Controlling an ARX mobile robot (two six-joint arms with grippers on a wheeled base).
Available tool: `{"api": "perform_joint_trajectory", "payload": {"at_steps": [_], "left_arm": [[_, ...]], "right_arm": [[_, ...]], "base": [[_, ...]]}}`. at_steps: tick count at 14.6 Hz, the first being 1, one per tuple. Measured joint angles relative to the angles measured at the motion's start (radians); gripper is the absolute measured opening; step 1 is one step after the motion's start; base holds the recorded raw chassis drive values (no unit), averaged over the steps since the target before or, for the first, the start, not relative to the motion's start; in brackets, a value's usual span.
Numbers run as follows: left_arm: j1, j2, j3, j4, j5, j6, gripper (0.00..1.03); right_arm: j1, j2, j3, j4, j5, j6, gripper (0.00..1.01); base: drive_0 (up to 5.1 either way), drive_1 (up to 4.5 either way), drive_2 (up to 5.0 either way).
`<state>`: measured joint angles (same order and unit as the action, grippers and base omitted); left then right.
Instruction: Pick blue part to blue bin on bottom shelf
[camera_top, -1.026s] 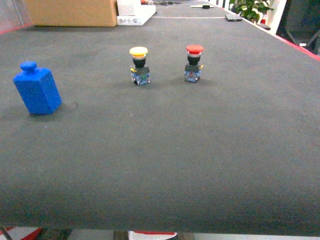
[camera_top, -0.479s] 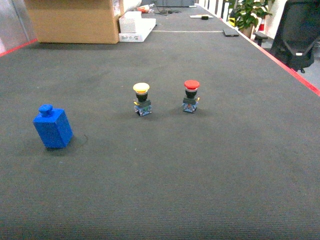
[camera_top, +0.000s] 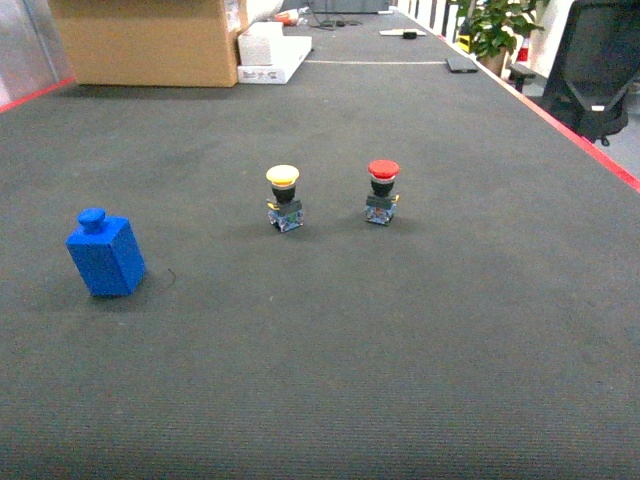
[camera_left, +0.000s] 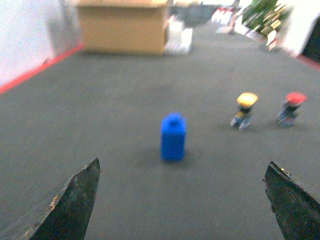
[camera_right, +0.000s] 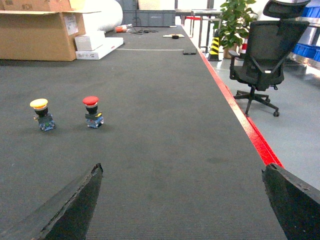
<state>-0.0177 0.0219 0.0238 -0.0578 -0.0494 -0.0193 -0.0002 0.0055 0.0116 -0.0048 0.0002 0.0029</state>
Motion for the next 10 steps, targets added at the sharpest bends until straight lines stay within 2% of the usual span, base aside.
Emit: {"api": "perform_joint_trajectory", "payload": {"at_steps": [1,2,3,4,5,7,8,10], "left_arm": [[-0.064,0.077,0.039,-0.084,-0.136,-0.05,0.98],[-0.1,0.178,0.057,-0.071,-0.225,-0.088,0.98],[-0.103,0.261,0.058,-0.016,-0.268,-0.105,0.98],[-0.098,0.355,0.058,0.089,-0.261,-0.105,0.98],[-0.077,0.471,0.074,0.199,-0.223,-0.105,0.98],[-0.019,0.858,0.195,0.495,-0.1,-0.111,0.98],[-0.008,1.06,0.275,0.6,-0.05,-0.113,0.98],[-0.008,1.31,0.375,0.625,-0.002,-0.111,0.98]], "right_arm": [[0.0,0.0,0.0,-0.001,0.0,0.0,0.98],[0.0,0.0,0.0,0.0,0.0,0.001,0.98],[0.0,0.0,0.0,0.0,-0.001,0.0,0.98],[0.0,0.0,0.0,0.0,0.001,0.0,0.98],[0.0,0.0,0.0,-0.001,-0.001,0.0,0.98],[0.0,0.0,0.0,-0.001,0.0,0.0,0.98],[0.0,0.0,0.0,-0.001,0.0,0.0,0.98],[0.0,0.0,0.0,0.0,0.0,0.0,0.98]], "base": [[0.0,0.0,0.0],[0.0,0.0,0.0],[0.0,0.0,0.0],[0.0,0.0,0.0],[0.0,0.0,0.0],[0.0,0.0,0.0],[0.0,0.0,0.0],[0.0,0.0,0.0]]}}
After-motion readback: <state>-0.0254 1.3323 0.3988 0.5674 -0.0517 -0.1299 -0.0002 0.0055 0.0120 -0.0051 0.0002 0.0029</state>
